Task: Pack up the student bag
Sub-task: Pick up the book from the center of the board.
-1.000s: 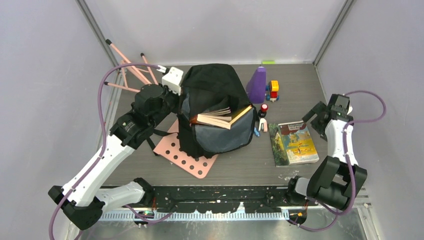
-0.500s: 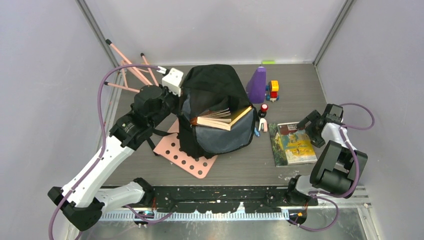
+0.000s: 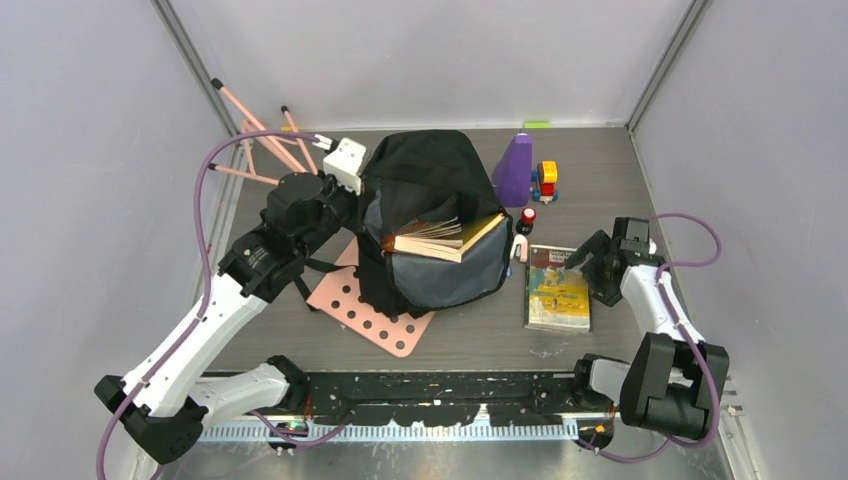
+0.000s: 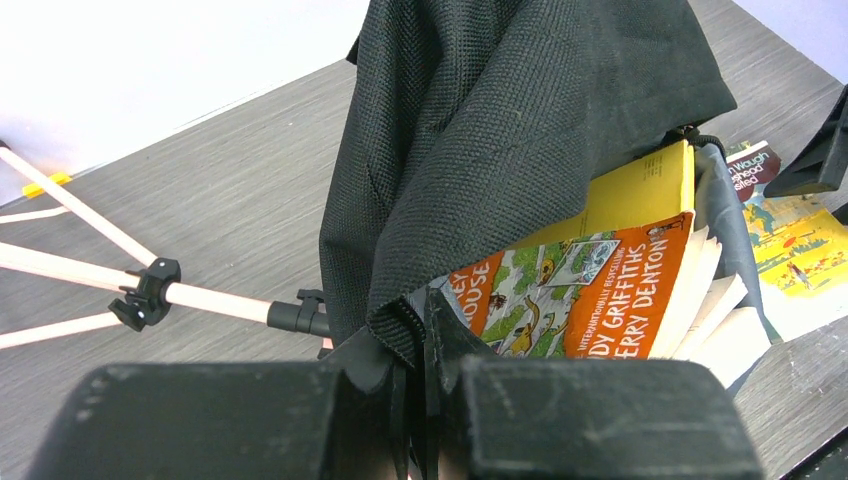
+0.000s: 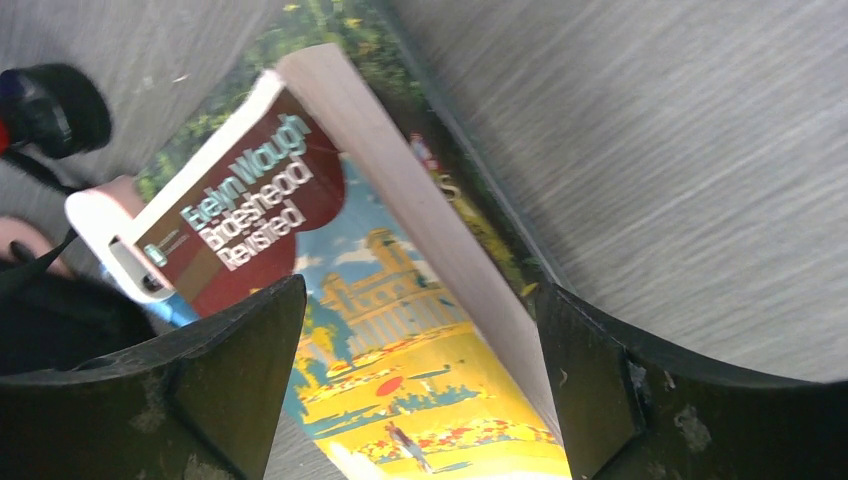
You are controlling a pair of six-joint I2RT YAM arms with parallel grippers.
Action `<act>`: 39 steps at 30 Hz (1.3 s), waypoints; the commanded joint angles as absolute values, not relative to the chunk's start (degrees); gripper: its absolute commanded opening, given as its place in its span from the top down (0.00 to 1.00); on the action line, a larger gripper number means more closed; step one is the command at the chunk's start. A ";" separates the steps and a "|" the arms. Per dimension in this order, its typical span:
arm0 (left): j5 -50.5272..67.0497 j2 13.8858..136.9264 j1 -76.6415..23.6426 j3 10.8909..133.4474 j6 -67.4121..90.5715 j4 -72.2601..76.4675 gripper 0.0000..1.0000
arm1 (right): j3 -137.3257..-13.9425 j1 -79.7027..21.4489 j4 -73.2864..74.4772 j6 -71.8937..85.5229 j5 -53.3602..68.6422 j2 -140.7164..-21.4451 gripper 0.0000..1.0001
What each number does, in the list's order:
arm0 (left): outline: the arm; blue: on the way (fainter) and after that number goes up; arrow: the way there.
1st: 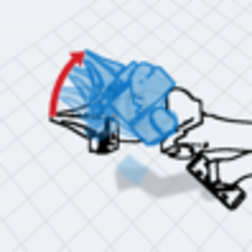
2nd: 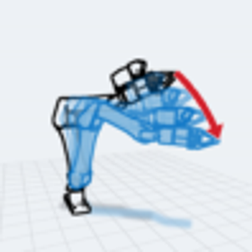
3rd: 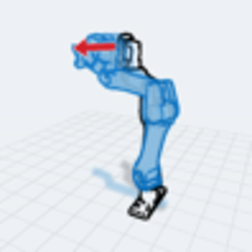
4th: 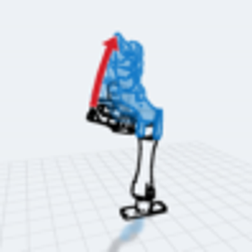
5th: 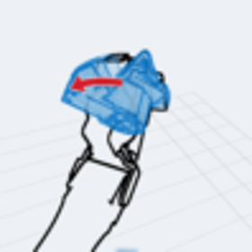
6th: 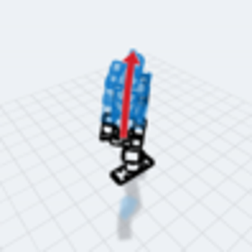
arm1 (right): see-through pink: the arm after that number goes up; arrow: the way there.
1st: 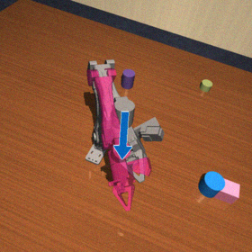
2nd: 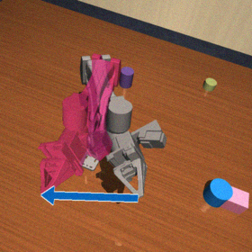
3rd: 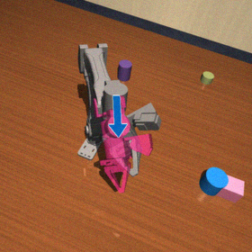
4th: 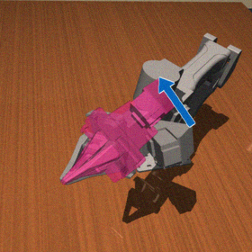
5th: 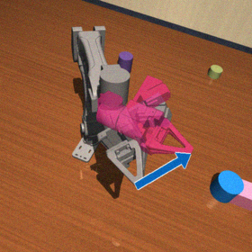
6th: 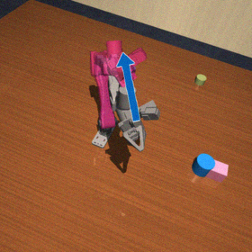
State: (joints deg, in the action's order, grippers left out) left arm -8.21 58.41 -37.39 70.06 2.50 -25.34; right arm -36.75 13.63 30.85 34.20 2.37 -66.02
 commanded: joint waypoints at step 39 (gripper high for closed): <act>-6.11 56.52 -36.89 69.76 2.47 -24.26 1.00 | -60.91 10.90 40.88 31.83 -2.79 -48.26 0.99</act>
State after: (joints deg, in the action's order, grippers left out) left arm -6.59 57.34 -37.36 69.47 2.52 -25.39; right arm -53.08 10.94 42.68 34.09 -4.38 -50.89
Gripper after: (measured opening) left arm 0.060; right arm 0.097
